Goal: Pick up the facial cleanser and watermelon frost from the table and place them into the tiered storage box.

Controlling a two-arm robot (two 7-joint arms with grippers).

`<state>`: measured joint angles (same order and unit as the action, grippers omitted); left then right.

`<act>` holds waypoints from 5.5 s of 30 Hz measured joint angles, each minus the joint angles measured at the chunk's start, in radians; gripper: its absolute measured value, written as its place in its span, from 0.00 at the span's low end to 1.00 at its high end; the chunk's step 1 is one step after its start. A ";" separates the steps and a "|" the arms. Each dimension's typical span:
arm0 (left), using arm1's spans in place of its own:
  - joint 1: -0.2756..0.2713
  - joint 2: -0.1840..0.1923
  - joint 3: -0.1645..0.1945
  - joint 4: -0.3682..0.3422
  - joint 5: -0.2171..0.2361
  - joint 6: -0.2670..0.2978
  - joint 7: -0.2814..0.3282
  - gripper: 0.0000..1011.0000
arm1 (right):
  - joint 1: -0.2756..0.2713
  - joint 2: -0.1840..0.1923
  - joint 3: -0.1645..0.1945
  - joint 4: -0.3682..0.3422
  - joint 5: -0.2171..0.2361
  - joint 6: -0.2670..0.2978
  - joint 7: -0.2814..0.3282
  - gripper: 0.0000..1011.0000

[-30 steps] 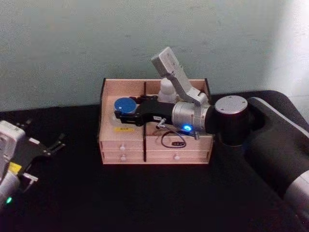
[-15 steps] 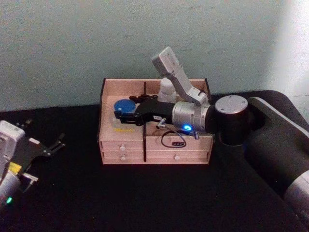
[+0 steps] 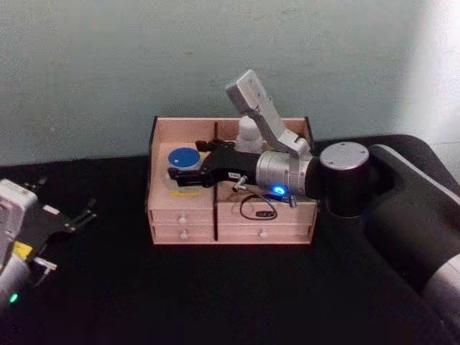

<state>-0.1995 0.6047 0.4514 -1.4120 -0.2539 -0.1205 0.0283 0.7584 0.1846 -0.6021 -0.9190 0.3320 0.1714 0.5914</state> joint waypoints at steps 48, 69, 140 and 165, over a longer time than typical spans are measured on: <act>0.000 0.000 0.000 0.000 0.000 0.000 0.000 0.99 | -0.553 0.501 0.309 -0.687 0.123 -0.019 -0.268 0.99; 0.000 0.000 0.000 0.000 0.000 0.000 0.000 0.99 | -0.522 0.286 0.291 -0.494 -0.190 -0.007 -0.720 0.99; 0.000 0.000 0.000 0.000 0.000 0.000 0.000 0.99 | -0.514 0.266 0.286 -0.464 -0.209 -0.004 -0.715 0.99; 0.000 0.000 0.000 0.000 0.000 0.000 0.000 0.99 | -0.514 0.266 0.286 -0.463 -0.209 -0.004 -0.715 0.99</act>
<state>-0.1995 0.6047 0.4513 -1.4120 -0.2539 -0.1205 0.0283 0.2440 0.4508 -0.3159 -1.3824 0.1234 0.1673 -0.1234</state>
